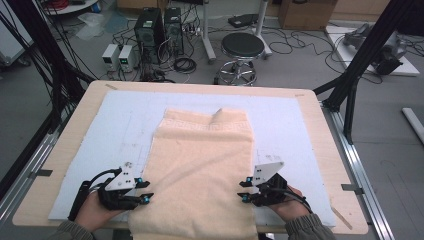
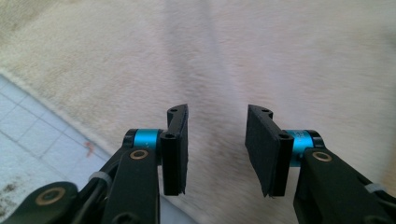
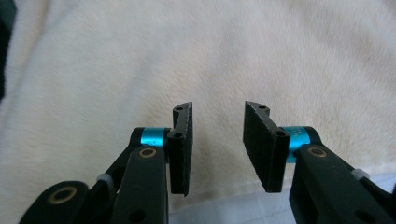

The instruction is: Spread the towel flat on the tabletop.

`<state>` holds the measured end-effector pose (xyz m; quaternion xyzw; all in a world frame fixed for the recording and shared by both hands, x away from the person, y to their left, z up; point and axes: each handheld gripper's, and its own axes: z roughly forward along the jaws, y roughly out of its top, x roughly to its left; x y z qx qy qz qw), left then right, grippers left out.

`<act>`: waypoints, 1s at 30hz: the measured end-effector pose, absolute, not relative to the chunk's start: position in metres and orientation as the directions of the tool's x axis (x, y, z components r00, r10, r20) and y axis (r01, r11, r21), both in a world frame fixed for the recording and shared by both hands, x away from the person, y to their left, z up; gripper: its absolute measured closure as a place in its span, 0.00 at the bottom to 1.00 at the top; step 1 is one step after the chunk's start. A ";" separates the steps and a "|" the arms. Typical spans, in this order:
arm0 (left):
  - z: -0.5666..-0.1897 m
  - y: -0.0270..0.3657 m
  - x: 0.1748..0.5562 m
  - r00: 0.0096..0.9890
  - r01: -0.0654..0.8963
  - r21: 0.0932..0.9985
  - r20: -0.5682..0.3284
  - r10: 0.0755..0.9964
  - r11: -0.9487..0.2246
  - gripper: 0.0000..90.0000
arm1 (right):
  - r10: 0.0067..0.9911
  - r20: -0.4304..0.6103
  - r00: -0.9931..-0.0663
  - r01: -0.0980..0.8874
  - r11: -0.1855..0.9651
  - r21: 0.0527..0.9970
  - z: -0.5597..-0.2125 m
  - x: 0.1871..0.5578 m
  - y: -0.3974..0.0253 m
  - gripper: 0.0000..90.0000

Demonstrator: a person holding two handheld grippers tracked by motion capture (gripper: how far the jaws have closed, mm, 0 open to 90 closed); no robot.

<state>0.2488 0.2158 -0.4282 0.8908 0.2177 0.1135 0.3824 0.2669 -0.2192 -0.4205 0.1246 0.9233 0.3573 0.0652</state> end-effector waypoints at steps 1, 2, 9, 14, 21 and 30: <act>-0.430 0.215 0.253 0.881 0.311 0.721 0.026 0.472 -0.620 0.66 | 0.278 -0.027 -0.960 0.191 0.725 0.661 -0.424 0.268 -0.219 0.70; -0.433 0.214 0.255 0.885 0.316 0.714 0.015 0.465 -0.624 0.71 | 0.278 -0.030 -0.960 0.193 0.738 0.647 -0.427 0.269 -0.219 0.72; -0.433 0.214 0.248 0.892 0.317 0.715 0.000 0.453 -0.623 0.94 | 0.242 -0.008 -0.970 0.180 0.743 0.644 -0.430 0.265 -0.220 0.94; -0.427 0.218 0.223 0.914 0.303 0.713 -0.030 0.403 -0.633 0.94 | 0.196 0.020 -0.980 0.161 0.740 0.653 -0.424 0.255 -0.225 0.94; -0.420 0.219 0.236 0.892 0.298 0.743 0.006 0.452 -0.599 0.73 | 0.292 -0.020 -0.956 0.200 0.701 0.685 -0.416 0.265 -0.235 0.77; -0.434 0.211 0.268 0.870 0.349 0.717 -0.009 0.492 -0.604 0.79 | 0.282 0.023 -0.959 0.227 0.719 0.657 -0.432 0.286 -0.223 0.89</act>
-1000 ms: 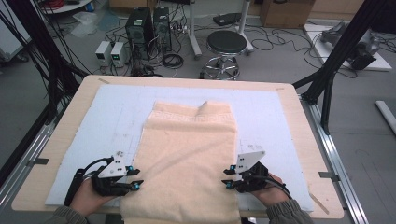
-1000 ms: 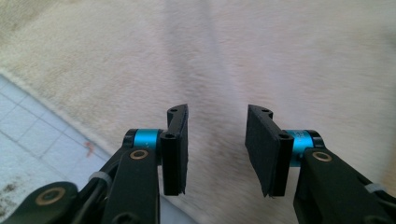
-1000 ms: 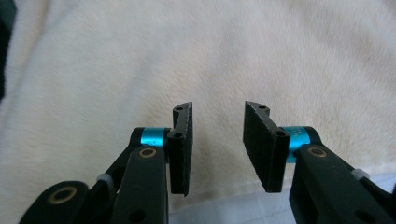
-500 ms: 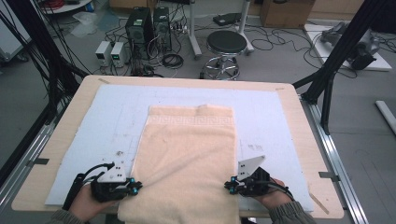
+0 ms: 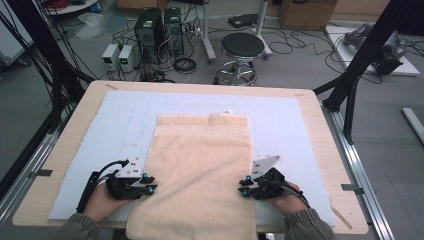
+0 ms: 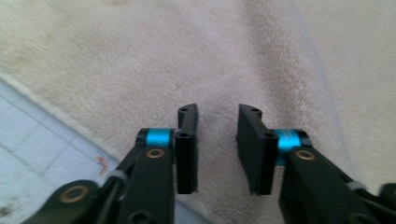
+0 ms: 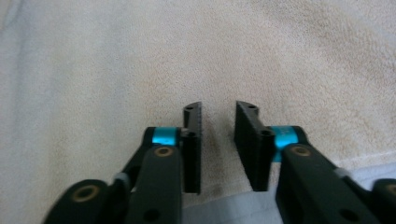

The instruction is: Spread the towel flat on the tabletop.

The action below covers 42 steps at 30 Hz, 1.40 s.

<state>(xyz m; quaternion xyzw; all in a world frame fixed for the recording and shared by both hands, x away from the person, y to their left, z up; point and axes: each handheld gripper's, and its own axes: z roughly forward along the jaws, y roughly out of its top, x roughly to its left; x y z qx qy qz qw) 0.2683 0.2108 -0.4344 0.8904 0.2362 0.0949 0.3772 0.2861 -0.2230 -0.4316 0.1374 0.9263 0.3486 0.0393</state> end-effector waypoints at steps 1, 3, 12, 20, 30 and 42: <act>-0.434 0.212 0.267 0.869 0.352 0.714 -0.010 0.494 -0.605 0.80 | 0.270 0.030 -0.962 0.222 0.720 0.658 -0.432 0.286 -0.225 0.93; -0.433 0.214 0.263 0.871 0.358 0.714 -0.022 0.492 -0.602 0.81 | 0.254 0.044 -0.966 0.220 0.721 0.657 -0.431 0.284 -0.227 0.96; -0.430 0.223 0.272 0.822 0.381 0.734 0.009 0.569 -0.562 0.69 | 0.298 0.029 -0.954 0.237 0.696 0.678 -0.425 0.278 -0.239 0.79; -0.434 0.212 0.291 0.809 0.406 0.713 0.010 0.588 -0.571 0.85 | 0.347 0.001 -0.938 0.251 0.676 0.692 -0.428 0.293 -0.230 0.67; -0.433 0.217 0.295 0.771 0.435 0.711 0.023 0.637 -0.553 0.96 | 0.374 -0.008 -0.928 0.269 0.684 0.678 -0.432 0.302 -0.221 0.67; -0.433 0.222 0.281 0.807 0.416 0.714 -0.005 0.591 -0.563 0.86 | 0.335 0.039 -0.941 0.277 0.699 0.660 -0.432 0.286 -0.226 0.71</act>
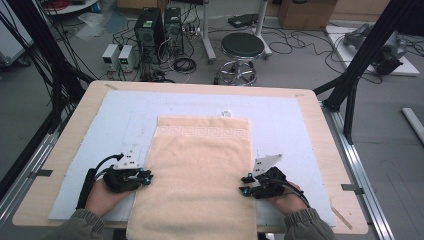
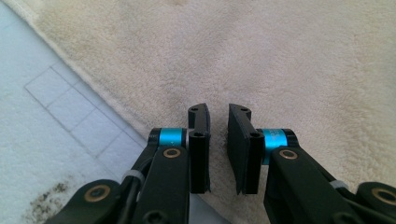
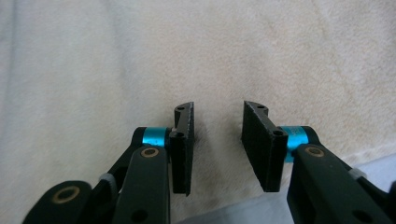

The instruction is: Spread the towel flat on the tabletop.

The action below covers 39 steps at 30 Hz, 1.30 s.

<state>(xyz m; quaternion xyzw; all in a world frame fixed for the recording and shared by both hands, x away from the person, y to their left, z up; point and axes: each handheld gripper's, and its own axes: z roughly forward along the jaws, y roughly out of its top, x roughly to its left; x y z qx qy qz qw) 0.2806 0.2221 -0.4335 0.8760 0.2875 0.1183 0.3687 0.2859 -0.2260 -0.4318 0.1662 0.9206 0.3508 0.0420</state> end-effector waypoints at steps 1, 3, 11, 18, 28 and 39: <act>-0.433 0.222 0.280 0.806 0.419 0.715 -0.008 0.592 -0.560 0.86 | 0.333 0.039 -0.942 0.275 0.700 0.659 -0.431 0.285 -0.227 0.70; -0.433 0.223 0.278 0.806 0.416 0.716 -0.005 0.592 -0.561 0.85 | 0.331 0.045 -0.942 0.275 0.693 0.666 -0.431 0.285 -0.228 0.69; -0.424 0.224 0.284 0.797 0.398 0.757 -0.005 0.604 -0.519 0.70 | 0.398 0.043 -0.916 0.305 0.624 0.719 -0.422 0.297 -0.230 0.54; -0.416 0.224 0.299 0.773 0.402 0.800 -0.037 0.633 -0.445 0.60 | 0.474 0.039 -0.880 0.342 0.575 0.743 -0.414 0.318 -0.232 0.41; -0.403 0.227 0.320 0.731 0.421 0.811 -0.038 0.682 -0.406 0.45 | 0.534 0.041 -0.844 0.363 0.514 0.778 -0.398 0.351 -0.231 0.30; -0.381 0.217 0.350 0.714 0.424 0.817 -0.035 0.700 -0.391 0.41 | 0.567 0.046 -0.822 0.387 0.497 0.777 -0.383 0.385 -0.228 0.29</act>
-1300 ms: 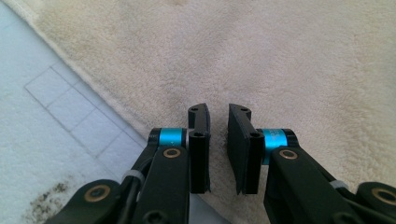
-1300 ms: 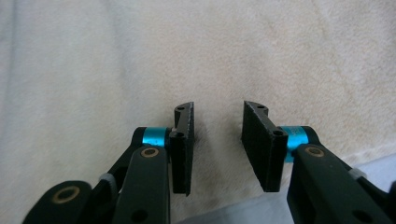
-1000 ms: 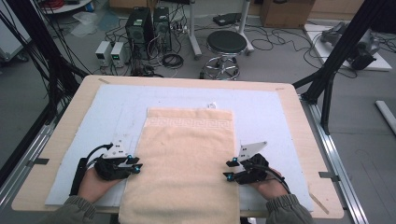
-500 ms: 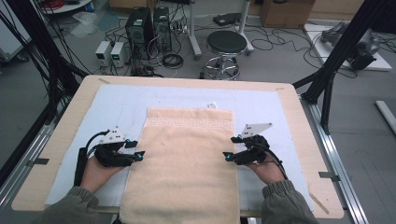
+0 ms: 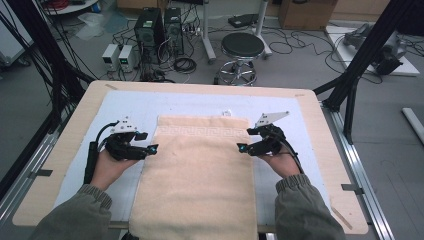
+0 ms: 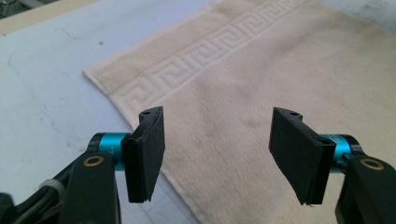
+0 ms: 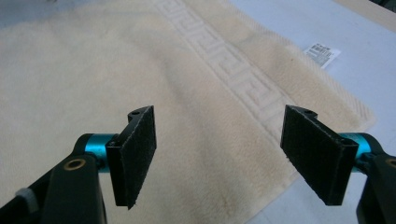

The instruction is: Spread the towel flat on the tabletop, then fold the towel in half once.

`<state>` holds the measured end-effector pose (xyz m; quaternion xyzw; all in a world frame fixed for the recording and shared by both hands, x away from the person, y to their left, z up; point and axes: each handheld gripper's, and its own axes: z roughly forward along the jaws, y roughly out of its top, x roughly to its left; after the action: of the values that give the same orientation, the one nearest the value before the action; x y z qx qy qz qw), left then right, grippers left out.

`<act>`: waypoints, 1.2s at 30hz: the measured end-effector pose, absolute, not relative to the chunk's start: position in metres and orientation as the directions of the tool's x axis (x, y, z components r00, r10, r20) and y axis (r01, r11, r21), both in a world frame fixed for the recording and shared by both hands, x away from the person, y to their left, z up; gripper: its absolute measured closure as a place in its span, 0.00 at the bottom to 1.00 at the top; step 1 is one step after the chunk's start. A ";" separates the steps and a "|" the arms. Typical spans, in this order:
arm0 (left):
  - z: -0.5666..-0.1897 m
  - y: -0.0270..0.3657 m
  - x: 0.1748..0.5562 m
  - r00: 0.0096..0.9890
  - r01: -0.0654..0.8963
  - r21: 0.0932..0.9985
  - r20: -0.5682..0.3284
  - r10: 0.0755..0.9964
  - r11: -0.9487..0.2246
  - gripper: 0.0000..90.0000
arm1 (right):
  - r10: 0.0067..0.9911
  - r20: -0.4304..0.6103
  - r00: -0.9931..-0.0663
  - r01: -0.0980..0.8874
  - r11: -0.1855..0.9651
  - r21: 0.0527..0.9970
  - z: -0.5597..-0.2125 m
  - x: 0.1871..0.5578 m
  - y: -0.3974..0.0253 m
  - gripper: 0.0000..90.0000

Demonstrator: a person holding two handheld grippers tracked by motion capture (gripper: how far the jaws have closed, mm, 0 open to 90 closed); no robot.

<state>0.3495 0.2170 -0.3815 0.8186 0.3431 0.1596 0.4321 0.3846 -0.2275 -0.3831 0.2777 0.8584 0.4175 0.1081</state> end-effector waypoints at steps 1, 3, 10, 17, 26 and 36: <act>-0.379 0.216 0.351 0.715 0.421 0.817 -0.030 0.699 -0.395 0.40 | 0.573 0.045 -0.819 0.388 0.493 0.779 -0.381 0.387 -0.228 0.29; -0.373 0.214 0.353 0.712 0.410 0.821 -0.017 0.702 -0.397 0.40 | 0.575 0.038 -0.818 0.383 0.493 0.781 -0.378 0.391 -0.228 0.29; -0.366 0.215 0.361 0.699 0.415 0.827 -0.022 0.715 -0.380 0.41 | 0.587 0.034 -0.809 0.389 0.492 0.779 -0.370 0.398 -0.231 0.29; -0.368 0.216 0.366 0.696 0.427 0.819 -0.027 0.718 -0.383 0.41 | 0.597 0.038 -0.802 0.405 0.495 0.768 -0.373 0.404 -0.232 0.29; -0.364 0.219 0.372 0.685 0.428 0.825 -0.029 0.728 -0.369 0.41 | 0.610 0.037 -0.792 0.414 0.491 0.767 -0.372 0.406 -0.234 0.29; -0.362 0.217 0.392 0.668 0.436 0.834 -0.050 0.742 -0.337 0.42 | 0.613 0.013 -0.790 0.402 0.502 0.766 -0.357 0.421 -0.229 0.29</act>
<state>0.3917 0.2171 -0.3622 0.7990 0.3687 0.1730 0.4423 0.4214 -0.2291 -0.3568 0.2961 0.8567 0.4016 0.1311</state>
